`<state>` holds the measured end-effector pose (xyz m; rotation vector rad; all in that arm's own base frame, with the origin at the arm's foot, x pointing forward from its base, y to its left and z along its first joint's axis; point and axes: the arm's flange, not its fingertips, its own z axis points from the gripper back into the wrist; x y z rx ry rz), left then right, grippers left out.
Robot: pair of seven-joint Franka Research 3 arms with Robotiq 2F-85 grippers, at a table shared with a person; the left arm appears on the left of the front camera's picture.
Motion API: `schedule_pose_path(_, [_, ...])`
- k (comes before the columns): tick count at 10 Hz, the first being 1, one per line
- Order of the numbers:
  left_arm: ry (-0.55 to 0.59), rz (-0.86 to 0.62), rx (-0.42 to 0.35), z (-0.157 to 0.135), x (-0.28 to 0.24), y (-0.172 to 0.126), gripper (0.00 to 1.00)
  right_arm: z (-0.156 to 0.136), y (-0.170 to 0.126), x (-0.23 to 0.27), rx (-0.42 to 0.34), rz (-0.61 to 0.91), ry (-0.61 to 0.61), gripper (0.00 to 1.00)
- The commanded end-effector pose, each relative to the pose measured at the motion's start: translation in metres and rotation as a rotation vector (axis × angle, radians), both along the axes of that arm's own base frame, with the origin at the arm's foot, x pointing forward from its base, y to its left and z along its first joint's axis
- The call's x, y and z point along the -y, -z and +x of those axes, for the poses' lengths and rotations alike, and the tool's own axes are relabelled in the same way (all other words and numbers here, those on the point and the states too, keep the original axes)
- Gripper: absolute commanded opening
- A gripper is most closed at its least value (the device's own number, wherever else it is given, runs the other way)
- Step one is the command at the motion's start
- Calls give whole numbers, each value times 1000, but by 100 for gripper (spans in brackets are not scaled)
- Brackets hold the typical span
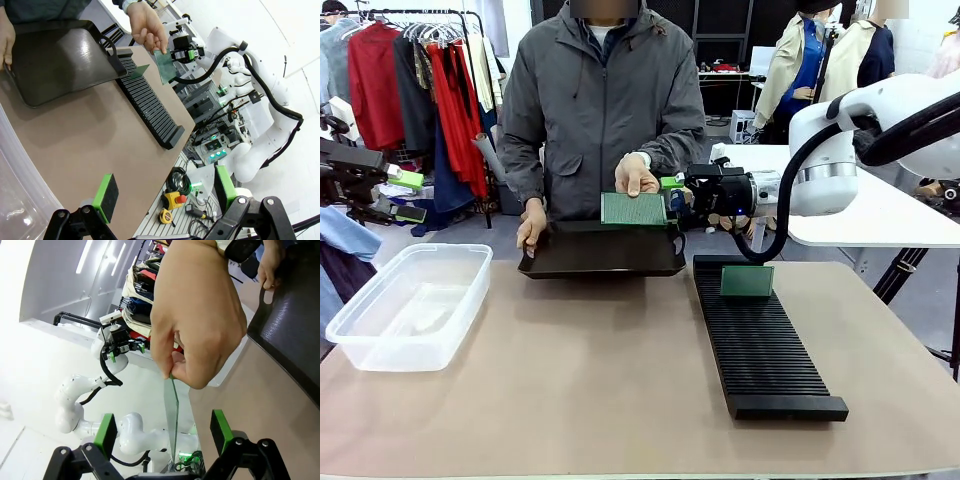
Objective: Sort PCBs into racks and boxes based on the side picked up.
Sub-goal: Pick up the Blank PCB handed by the Human.
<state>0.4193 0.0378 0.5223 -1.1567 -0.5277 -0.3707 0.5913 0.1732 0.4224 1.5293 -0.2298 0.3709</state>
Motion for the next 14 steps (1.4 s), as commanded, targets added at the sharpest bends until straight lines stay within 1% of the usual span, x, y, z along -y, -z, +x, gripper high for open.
schedule_pose_path(1, [3, -10, -10, -1, 0, -2, 100, 10, -3, -13, 5, 18, 25, 100])
schedule_pose_path(5, [3, -10, -10, -1, 0, -2, 100, 15, 0, -22, 11, 27, 33, 100])
schedule_pose_path(6, [3, -10, -10, -1, 0, -2, 100, 16, 1, -23, 7, 28, 29, 96])
schedule_pose_path(7, [3, -10, -10, -1, 0, -2, 100, 16, 1, -24, 6, 27, 28, 88])
schedule_pose_path(8, [3, -10, -10, -1, 0, -2, 100, 17, 1, -24, 7, 28, 28, 78])
schedule_pose_path(13, [3, -10, -10, -1, 0, -2, 100, 17, 2, -28, 5, 35, 23, 5])
schedule_pose_path(14, [3, -10, -10, -1, 0, -2, 100, 18, 2, -28, 4, 32, 18, 0])
